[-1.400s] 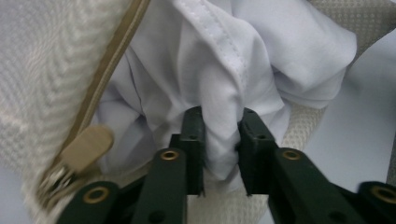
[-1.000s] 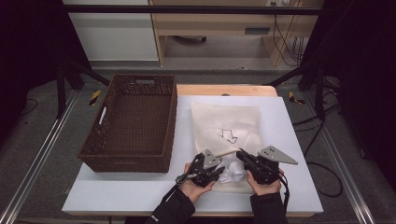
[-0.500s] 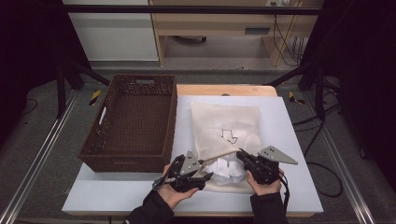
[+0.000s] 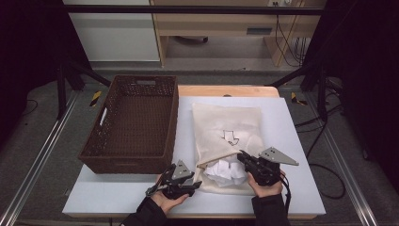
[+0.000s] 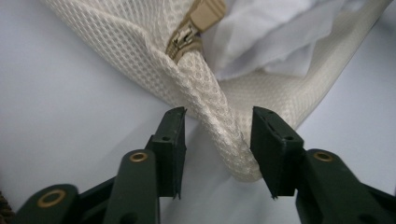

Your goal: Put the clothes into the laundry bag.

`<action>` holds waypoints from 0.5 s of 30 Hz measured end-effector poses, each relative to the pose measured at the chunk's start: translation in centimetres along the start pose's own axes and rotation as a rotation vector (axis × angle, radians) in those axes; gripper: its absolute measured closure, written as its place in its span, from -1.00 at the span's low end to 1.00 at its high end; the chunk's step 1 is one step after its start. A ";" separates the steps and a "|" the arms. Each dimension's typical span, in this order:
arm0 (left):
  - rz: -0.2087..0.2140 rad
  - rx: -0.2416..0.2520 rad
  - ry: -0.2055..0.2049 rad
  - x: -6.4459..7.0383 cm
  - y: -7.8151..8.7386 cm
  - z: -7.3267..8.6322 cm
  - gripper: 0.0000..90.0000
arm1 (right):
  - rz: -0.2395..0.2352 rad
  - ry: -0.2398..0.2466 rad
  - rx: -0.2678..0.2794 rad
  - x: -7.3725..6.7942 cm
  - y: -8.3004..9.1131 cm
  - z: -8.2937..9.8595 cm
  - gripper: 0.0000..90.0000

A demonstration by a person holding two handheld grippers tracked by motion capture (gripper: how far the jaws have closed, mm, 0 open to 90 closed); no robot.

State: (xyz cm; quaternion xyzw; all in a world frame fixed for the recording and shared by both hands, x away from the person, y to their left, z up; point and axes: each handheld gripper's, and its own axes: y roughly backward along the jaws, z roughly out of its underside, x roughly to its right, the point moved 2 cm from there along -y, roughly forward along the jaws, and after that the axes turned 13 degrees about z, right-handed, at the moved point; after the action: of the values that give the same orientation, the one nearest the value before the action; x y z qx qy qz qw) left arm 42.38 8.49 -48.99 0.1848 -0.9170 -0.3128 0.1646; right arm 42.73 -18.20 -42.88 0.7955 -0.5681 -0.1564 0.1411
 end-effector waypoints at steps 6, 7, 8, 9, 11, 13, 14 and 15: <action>0.010 0.002 -0.034 -0.1 -0.4 0.5 0.47 | 0.005 0.008 -0.008 -0.1 -0.2 0.1 0.74; 0.009 0.003 -0.034 -0.1 -0.5 0.5 0.47 | 0.005 0.008 -0.008 -0.1 -0.2 0.1 0.74; 0.012 0.010 -0.025 -0.2 -0.5 0.7 0.51 | 0.008 0.011 -0.007 -0.1 -0.2 0.2 0.71; 0.009 0.010 -0.021 -0.2 -0.5 0.7 0.60 | 0.010 0.013 -0.007 -0.2 -0.1 0.2 0.63; 0.010 0.010 -0.007 -0.3 -0.4 0.7 0.63 | 0.012 0.015 -0.007 -0.2 -0.1 0.2 0.57; 0.015 0.011 0.000 -0.4 -0.4 0.7 0.72 | 0.016 0.017 -0.010 -0.2 -0.1 0.2 0.39; 0.018 0.021 0.006 -0.6 -0.3 0.8 0.72 | 0.022 0.022 -0.008 -0.3 0.1 0.2 0.25; 0.018 0.021 0.006 -0.6 -0.3 0.8 0.74 | 0.022 0.022 -0.008 -0.3 0.1 0.2 0.25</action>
State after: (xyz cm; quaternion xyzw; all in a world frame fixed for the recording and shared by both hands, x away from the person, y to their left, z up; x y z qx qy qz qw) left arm 42.60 8.91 -49.92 0.1791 -0.9214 -0.3010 0.1685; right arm 42.50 -18.00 -43.02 0.7904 -0.5746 -0.1483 0.1522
